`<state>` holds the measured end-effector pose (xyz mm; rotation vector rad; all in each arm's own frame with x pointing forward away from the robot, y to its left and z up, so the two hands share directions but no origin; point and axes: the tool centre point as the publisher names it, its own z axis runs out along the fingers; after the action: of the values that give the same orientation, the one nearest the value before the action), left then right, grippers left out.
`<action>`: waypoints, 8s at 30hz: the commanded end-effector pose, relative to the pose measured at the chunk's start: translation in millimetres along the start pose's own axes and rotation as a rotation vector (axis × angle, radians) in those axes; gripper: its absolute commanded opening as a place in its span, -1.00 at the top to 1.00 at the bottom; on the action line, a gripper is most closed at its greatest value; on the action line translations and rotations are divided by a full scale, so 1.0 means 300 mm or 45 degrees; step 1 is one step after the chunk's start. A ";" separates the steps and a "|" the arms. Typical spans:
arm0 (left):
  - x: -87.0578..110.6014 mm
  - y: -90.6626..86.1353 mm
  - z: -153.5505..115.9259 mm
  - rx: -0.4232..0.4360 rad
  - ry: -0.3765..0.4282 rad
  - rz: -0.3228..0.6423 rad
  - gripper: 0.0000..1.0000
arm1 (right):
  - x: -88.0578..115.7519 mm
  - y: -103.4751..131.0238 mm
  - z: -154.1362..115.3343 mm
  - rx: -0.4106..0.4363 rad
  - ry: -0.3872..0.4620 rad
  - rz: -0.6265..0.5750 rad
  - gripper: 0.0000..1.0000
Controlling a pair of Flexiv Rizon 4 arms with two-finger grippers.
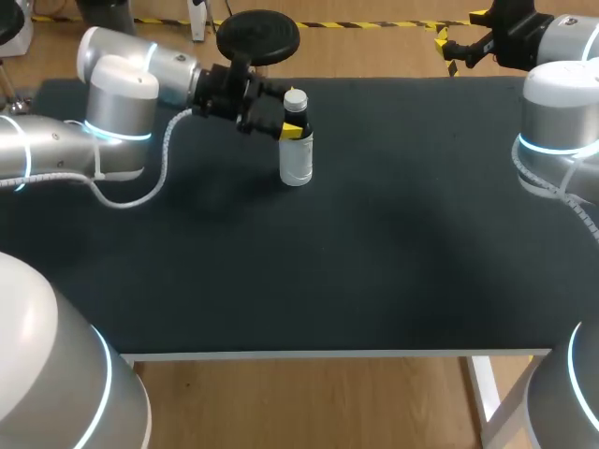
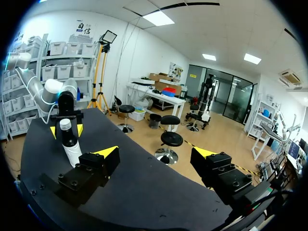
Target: Unscrew the bottle cap
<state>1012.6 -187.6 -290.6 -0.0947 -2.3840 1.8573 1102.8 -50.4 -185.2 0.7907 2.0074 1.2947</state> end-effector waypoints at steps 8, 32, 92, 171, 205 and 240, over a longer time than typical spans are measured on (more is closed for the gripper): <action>0.002 0.014 0.001 0.014 -0.008 -0.006 -1.00 | -0.002 0.000 0.001 0.001 0.001 0.000 -1.00; 0.007 0.011 0.003 0.045 0.007 0.025 1.00 | -0.002 0.000 0.001 0.001 0.001 0.000 -1.00; 0.007 0.006 0.004 0.061 0.014 0.050 1.00 | 0.250 -0.003 0.120 0.113 1.060 -0.294 -1.00; 0.007 0.006 0.004 0.061 0.014 0.050 1.00 | 0.830 0.053 0.414 0.274 1.099 -0.349 -1.00; 0.007 0.006 0.004 0.061 0.014 0.050 1.00 | 0.922 0.051 0.368 0.314 1.144 -0.364 -1.00; 0.007 0.006 0.004 0.061 0.014 0.050 1.00 | 0.936 0.025 0.369 0.275 1.405 -0.481 1.00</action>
<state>1005.8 -188.9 -293.1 -0.1483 -2.3453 1.9239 1004.4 224.9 -260.6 -0.2805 2.9107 1.3985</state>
